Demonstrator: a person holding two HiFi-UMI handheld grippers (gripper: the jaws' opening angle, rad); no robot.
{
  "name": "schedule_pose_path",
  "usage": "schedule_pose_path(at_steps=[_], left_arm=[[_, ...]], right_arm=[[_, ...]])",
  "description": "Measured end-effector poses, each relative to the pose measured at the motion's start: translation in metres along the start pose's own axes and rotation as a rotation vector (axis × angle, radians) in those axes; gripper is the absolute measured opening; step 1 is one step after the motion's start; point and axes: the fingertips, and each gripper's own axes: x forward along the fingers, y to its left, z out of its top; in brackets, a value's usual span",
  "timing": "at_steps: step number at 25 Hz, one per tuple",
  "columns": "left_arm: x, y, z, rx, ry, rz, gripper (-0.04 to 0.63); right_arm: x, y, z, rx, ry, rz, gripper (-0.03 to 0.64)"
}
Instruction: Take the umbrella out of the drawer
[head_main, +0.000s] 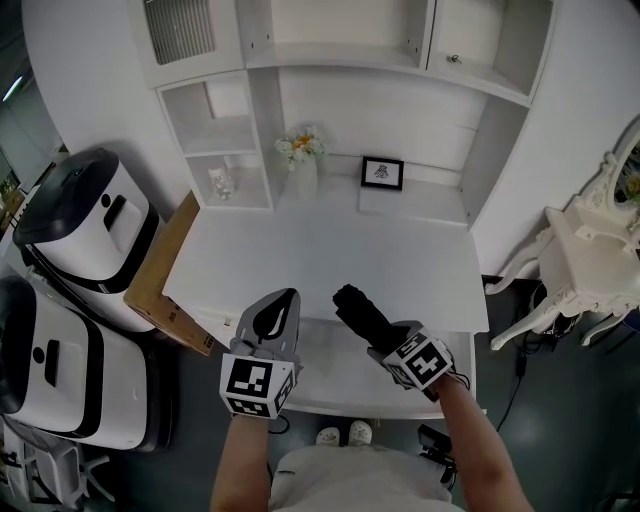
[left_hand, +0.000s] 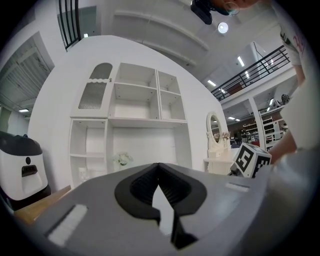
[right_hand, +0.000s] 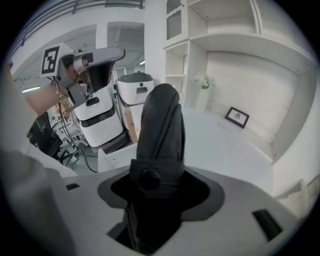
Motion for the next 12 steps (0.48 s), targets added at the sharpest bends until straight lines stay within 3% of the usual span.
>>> schedule_pose_path(at_steps=[12], left_arm=[[0.010, -0.009, 0.027, 0.018, -0.064, -0.031, 0.009]], right_arm=[[-0.049, -0.022, 0.036, 0.117, -0.225, -0.115, 0.258]])
